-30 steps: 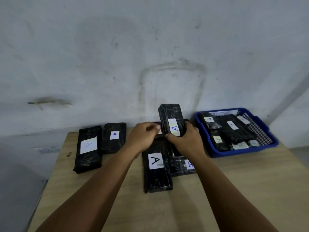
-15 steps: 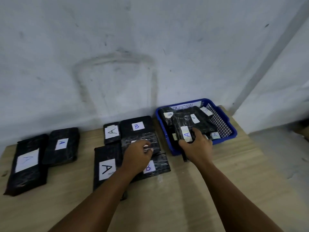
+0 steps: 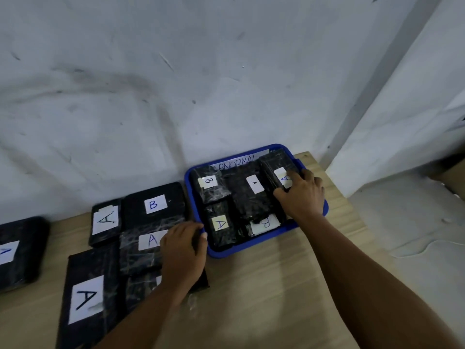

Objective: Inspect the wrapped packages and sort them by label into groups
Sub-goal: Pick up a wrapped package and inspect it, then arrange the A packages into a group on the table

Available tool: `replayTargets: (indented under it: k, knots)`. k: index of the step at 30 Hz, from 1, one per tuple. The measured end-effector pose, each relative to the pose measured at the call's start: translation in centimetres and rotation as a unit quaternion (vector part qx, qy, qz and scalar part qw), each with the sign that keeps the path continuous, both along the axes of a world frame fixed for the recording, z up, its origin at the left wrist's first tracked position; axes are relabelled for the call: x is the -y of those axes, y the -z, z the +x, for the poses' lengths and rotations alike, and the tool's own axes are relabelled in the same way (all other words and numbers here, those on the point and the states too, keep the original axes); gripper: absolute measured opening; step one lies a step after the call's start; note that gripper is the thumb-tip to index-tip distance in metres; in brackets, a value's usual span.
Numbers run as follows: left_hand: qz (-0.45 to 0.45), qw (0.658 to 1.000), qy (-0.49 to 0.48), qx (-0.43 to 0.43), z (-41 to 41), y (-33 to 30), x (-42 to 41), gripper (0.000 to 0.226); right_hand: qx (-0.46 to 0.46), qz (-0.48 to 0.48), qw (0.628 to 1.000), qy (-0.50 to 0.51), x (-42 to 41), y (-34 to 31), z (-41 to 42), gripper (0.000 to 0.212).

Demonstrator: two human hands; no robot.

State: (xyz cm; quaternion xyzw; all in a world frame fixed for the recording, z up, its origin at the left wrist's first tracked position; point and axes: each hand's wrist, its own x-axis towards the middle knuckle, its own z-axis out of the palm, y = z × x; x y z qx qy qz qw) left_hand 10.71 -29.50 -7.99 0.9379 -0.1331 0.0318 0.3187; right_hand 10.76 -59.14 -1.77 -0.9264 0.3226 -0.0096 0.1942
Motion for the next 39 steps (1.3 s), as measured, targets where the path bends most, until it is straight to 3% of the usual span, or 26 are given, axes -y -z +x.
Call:
replayTargets:
  k: [4,7,12,16,21,24,27,31,39]
  knots:
    - [-0.026,0.998,-0.055,0.015,0.2,0.7,-0.2,0.03,-0.003,-0.001,1.0,-0.017,1.2,1.4,1.6,0.055]
    - [0.015,0.996,-0.084,0.007,0.3,1.8,-0.9,0.029,0.002,-0.013,1.0,-0.023,1.3,2.1,2.5,0.05]
    - [0.067,0.997,-0.05,0.001,0.1,3.2,-2.4,0.026,-0.03,-0.056,0.998,-0.025,0.5,2.7,3.0,0.042]
    - [0.059,0.998,-0.016,0.0,0.3,3.1,-2.7,0.023,-0.046,-0.051,0.997,-0.025,0.3,2.5,3.1,0.045]
    - [0.037,0.995,0.045,-0.075,-0.2,2.4,-4.5,0.033,0.045,-0.042,0.997,-0.036,-2.6,2.6,2.1,0.048]
    - [0.004,0.997,0.037,-0.075,-1.4,1.6,-7.0,0.031,0.121,-0.039,0.99,-0.057,-6.9,2.6,1.0,0.037]
    - [-0.076,0.997,-0.005,-0.031,-2.8,0.7,-9.9,0.021,0.195,-0.107,0.968,-0.119,-12.0,2.8,-0.2,0.028]
    - [-0.089,0.994,-0.063,0.001,-4.9,-0.5,-14.9,0.016,0.253,-0.101,0.943,-0.193,-20.8,3.0,-2.0,0.021]
    - [-0.099,0.964,-0.246,-0.014,-7.7,0.4,-28.8,0.018,0.18,0.044,0.922,-0.34,-39.3,5.1,-4.1,0.02]
